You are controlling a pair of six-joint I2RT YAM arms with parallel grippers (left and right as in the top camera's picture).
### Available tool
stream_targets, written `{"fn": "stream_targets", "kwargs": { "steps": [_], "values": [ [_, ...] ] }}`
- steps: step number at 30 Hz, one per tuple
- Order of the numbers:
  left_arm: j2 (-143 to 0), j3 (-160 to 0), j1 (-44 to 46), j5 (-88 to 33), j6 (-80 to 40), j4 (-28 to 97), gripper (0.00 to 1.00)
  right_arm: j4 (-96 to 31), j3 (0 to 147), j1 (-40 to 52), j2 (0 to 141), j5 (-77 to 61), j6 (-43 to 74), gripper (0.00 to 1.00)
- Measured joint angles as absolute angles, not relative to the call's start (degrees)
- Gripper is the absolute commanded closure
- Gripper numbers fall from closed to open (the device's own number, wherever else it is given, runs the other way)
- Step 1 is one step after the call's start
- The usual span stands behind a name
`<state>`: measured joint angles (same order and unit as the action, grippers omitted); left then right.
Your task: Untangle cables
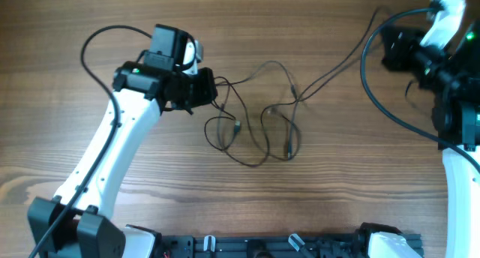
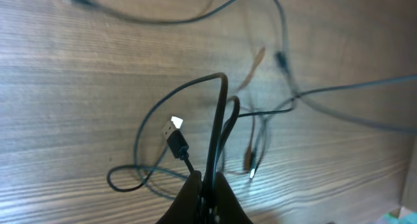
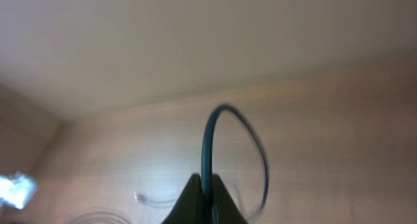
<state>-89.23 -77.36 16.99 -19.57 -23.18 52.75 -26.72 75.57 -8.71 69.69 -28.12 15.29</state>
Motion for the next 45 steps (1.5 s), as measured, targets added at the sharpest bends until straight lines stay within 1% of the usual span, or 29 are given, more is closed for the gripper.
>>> {"fn": "stream_targets", "kwargs": {
  "steps": [4,7,11,14,17,21,24,26,29,31,33,40,43,45],
  "values": [
    [-92.01,-77.36,20.10,-19.42,-23.16,52.84,0.96,-8.58,76.53,-8.69,69.67,-33.63,23.88,0.96],
    [-93.82,-77.36,21.98,-19.40,-23.18,52.90,0.96,-1.74,76.77,-8.71,69.49,-37.12,29.26,0.96],
    [-96.09,-77.36,23.94,-19.40,-23.16,52.51,0.96,-2.37,76.77,-8.71,69.38,-45.04,30.79,0.96],
    [-96.77,-77.36,24.84,-19.38,-23.18,51.59,0.96,-7.38,76.82,-8.71,69.43,-52.97,29.80,0.96],
    [-96.82,-77.36,25.43,-19.38,-23.16,50.37,0.96,-12.80,76.93,-8.69,69.65,-56.36,28.71,0.96],
    [-96.82,-77.36,25.47,-19.35,-23.16,50.46,0.96,-21.32,76.99,-8.64,70.04,-49.10,26.68,0.96],
    [-96.82,-77.36,25.47,-18.57,-23.16,51.40,0.96,-28.56,76.99,-8.67,70.87,-38.00,23.20,0.96],
    [-96.82,-77.36,25.47,-18.26,-23.16,51.44,0.96,-31.70,76.99,-8.67,71.96,-32.73,21.52,0.96],
    [-96.82,-77.36,25.47,-18.04,-23.18,51.44,0.96,-32.27,76.99,-8.67,74.85,-27.86,19.99,0.96],
    [-96.82,-77.36,25.47,-17.89,-23.16,51.44,0.96,-30.33,76.95,-8.67,75.94,-26.59,19.62,0.96],
    [-96.82,-77.36,25.47,-17.87,-23.16,51.79,0.95,-24.60,76.88,-8.67,76.29,-25.54,19.29,0.96],
    [-96.84,-77.36,25.47,-17.87,-23.16,52.27,0.96,1.67,76.86,-9.15,74.81,-22.31,20.78,0.96],
    [-96.86,-77.36,25.47,-17.87,-23.16,52.40,0.96,6.79,76.88,-10.74,73.38,-18.72,21.78,0.96],
    [-96.86,-77.36,25.47,-17.85,-23.18,52.40,0.96,6.76,76.88,-12.25,72.55,-15.66,22.06,0.96]
  ]
}}
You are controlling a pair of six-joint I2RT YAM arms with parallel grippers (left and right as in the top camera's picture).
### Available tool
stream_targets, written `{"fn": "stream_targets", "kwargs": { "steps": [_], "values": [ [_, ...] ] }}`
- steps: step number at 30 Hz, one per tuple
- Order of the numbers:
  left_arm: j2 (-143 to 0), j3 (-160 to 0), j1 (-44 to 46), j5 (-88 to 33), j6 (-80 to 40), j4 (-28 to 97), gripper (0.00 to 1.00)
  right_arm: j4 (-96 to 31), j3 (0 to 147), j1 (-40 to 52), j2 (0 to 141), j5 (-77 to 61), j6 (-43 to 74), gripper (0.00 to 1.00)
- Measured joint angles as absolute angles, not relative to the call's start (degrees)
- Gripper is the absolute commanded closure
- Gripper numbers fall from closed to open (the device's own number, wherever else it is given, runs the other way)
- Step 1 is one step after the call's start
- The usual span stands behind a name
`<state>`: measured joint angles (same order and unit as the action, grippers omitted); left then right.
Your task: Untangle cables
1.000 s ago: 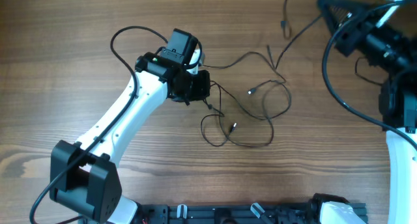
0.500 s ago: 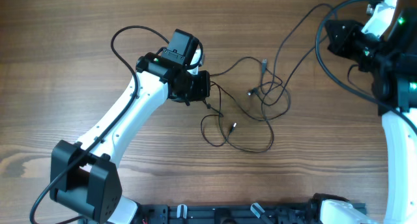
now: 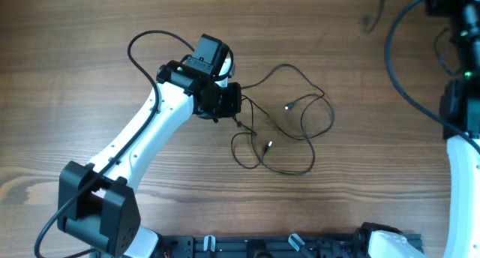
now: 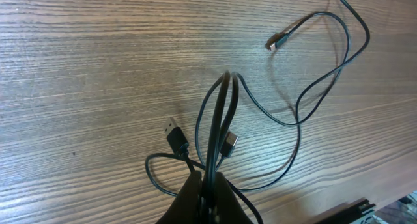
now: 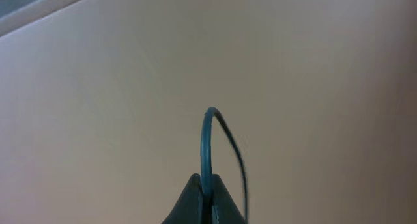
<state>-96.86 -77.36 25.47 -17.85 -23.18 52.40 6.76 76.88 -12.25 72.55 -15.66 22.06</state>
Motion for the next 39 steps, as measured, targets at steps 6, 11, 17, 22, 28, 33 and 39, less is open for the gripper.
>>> {"fn": "stream_targets", "kwargs": {
  "steps": [6,11,17,22,28,33,39],
  "values": [
    [-96.86,-77.36,25.47,-17.87,-23.16,52.56,0.96,-16.47,77.45,-18.98,72.82,4.40,22.68,0.96],
    [-96.86,-77.36,25.47,-17.87,-23.18,52.51,0.96,-30.92,77.03,-25.06,79.13,16.93,23.31,0.96],
    [-96.86,-77.36,25.47,-17.85,-23.16,52.71,0.95,-43.31,76.27,-29.89,91.05,19.57,26.35,0.96],
    [-96.86,-77.36,25.47,-17.87,-23.18,53.01,0.96,-45.43,76.25,-31.64,93.73,19.59,26.98,0.76],
    [-96.86,-77.36,25.47,-17.87,-23.16,53.15,0.96,-45.67,76.25,-32.51,93.73,18.48,27.29,0.00],
    [-96.86,-77.36,25.47,-17.87,-23.18,53.15,0.96,-45.67,76.25,-32.51,93.73,13.72,27.18,0.00],
    [-96.86,-77.36,25.47,-17.85,-23.18,53.12,0.96,-46.44,76.25,-32.51,93.73,7.51,27.18,0.00]
  ]
}}
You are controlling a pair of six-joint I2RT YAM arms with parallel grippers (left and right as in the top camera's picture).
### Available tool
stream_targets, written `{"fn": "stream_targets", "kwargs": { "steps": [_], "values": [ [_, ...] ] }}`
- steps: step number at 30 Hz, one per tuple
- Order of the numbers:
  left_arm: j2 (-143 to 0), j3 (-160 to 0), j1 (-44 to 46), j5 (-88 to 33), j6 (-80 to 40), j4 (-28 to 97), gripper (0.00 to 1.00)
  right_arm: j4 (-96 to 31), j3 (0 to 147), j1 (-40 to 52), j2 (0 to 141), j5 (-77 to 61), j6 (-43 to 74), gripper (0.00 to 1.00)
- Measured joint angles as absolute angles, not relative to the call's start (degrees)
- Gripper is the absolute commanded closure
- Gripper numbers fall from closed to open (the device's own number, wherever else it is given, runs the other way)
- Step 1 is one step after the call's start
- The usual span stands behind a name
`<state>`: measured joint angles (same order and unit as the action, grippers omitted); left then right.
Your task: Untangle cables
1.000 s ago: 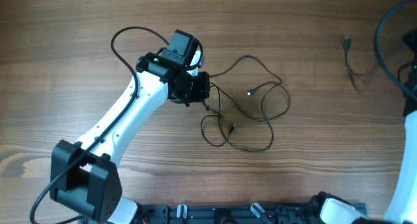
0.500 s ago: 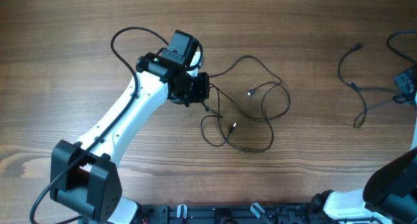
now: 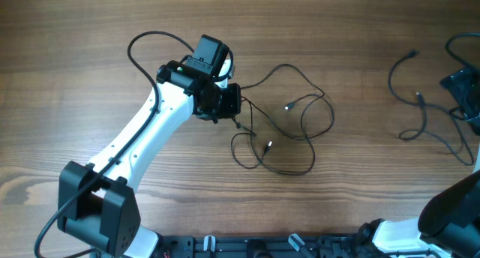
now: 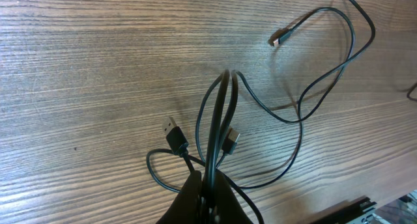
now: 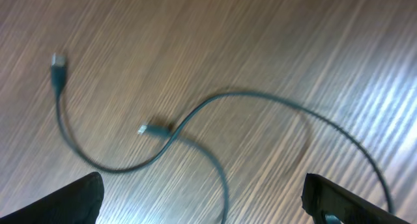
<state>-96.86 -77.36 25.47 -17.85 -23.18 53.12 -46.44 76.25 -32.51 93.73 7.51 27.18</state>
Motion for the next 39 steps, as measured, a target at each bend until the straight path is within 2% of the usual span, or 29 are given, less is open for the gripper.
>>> {"fn": "stream_targets", "kwargs": {
  "steps": [9,22,26,30,33,39],
  "values": [
    [-96.86,-77.36,25.47,-17.87,-23.18,53.15,0.96,-52.56,76.27,-32.51,93.73,-2.52,27.18,0.00],
    [-96.86,-77.36,25.47,-17.85,-23.18,53.15,0.96,-50.89,76.27,-32.53,93.73,-9.04,22.13,0.01],
    [-96.86,-77.36,25.47,-17.87,-23.18,53.17,0.96,-48.23,76.27,-32.58,93.73,-19.57,13.93,0.15],
    [-96.86,-77.36,25.47,-17.87,-23.16,53.12,0.95,-51.16,76.27,-32.51,93.73,-36.25,2.92,0.63],
    [-96.86,-77.36,25.47,-17.87,-23.18,53.12,0.95,-57.21,76.27,-32.51,93.76,-35.38,1.41,0.71],
    [-96.86,-77.36,25.47,-17.87,-23.18,53.10,0.96,-62.48,76.27,-32.51,93.76,-17.06,7.92,0.69]
  ]
}}
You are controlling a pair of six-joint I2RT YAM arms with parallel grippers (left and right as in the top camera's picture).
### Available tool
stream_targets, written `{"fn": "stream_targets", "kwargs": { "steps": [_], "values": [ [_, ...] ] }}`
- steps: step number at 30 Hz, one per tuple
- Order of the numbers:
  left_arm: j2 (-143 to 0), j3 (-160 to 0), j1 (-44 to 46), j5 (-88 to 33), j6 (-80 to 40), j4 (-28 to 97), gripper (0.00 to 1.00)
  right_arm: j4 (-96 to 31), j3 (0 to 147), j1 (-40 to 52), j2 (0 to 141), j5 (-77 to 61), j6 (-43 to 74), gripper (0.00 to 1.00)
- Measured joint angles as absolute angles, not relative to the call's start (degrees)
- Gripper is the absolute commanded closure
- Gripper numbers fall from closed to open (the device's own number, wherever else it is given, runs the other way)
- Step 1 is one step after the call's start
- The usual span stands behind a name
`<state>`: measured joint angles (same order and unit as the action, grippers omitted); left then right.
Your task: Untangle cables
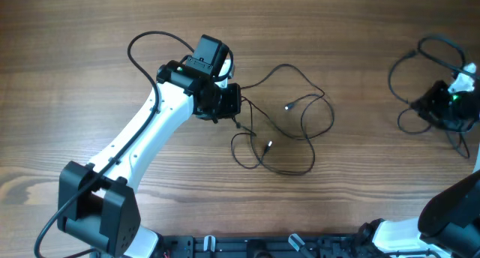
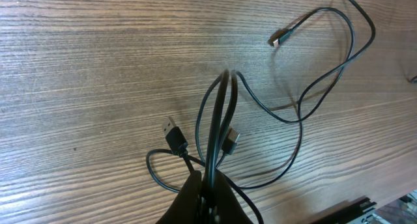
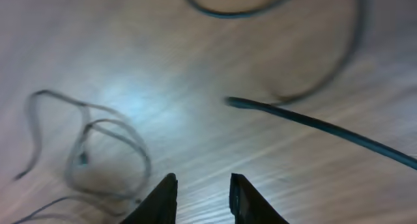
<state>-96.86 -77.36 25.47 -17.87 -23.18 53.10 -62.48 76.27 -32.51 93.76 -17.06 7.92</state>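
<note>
A thin black cable [image 1: 300,130] lies in loops at the table's middle, its plugs [image 2: 172,134] showing in the left wrist view. My left gripper [image 1: 227,103] [image 2: 210,185] is shut on a doubled loop of that cable [image 2: 221,107] at its left end. A second dark cable [image 1: 409,93] lies loose at the far right, apart from the first. My right gripper [image 1: 435,108] [image 3: 201,185] hangs over it, open, nothing between its fingers; a stretch of that cable [image 3: 313,123] shows blurred ahead of it.
The wooden table [image 1: 90,33] carries both cables. The left arm's own black lead [image 1: 150,44] arcs beside its wrist. A black rail [image 1: 285,247] runs along the front edge.
My right gripper has narrowed its open jaws and shifted left and slightly up over the freed cable, which now lies more bunched. The left gripper and middle cable have not moved.
At first both grippers were shut on cables that crossed in one tangle. Then the right-hand cable was out of the tangle, held high at the far right, the left arm further right. Then it lay on the table, the right gripper open. Now that gripper hovers over it.
</note>
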Motion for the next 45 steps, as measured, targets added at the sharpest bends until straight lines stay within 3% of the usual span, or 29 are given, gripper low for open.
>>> {"fn": "stream_targets", "kwargs": {
  "steps": [5,21,27,30,35,45],
  "values": [
    [-96.86,-77.36,25.47,-17.87,-23.18,53.12,0.96,-61.45,76.27,-32.51,93.76,-8.69,10.74,0.58],
    [-96.86,-77.36,25.47,-17.85,-23.18,53.10,0.96,-64.34,76.18,-32.51,93.76,-5.45,12.29,0.57],
    [-96.86,-77.36,25.47,-17.87,-23.18,53.08,0.96,-56.07,68.45,-32.51,93.76,-5.23,13.67,0.58],
    [-96.86,-77.36,25.47,-17.85,-23.18,53.15,0.96,-47.13,66.48,-32.53,93.78,-5.28,15.03,0.42],
    [-96.86,-77.36,25.47,-17.87,-23.18,54.35,0.96,-32.01,67.55,-34.17,93.78,-5.13,26.50,0.37],
    [-96.86,-77.36,25.47,-17.87,-23.18,54.65,0.96,-30.94,68.18,-36.93,93.76,-9.21,32.69,0.29]
  ]
}}
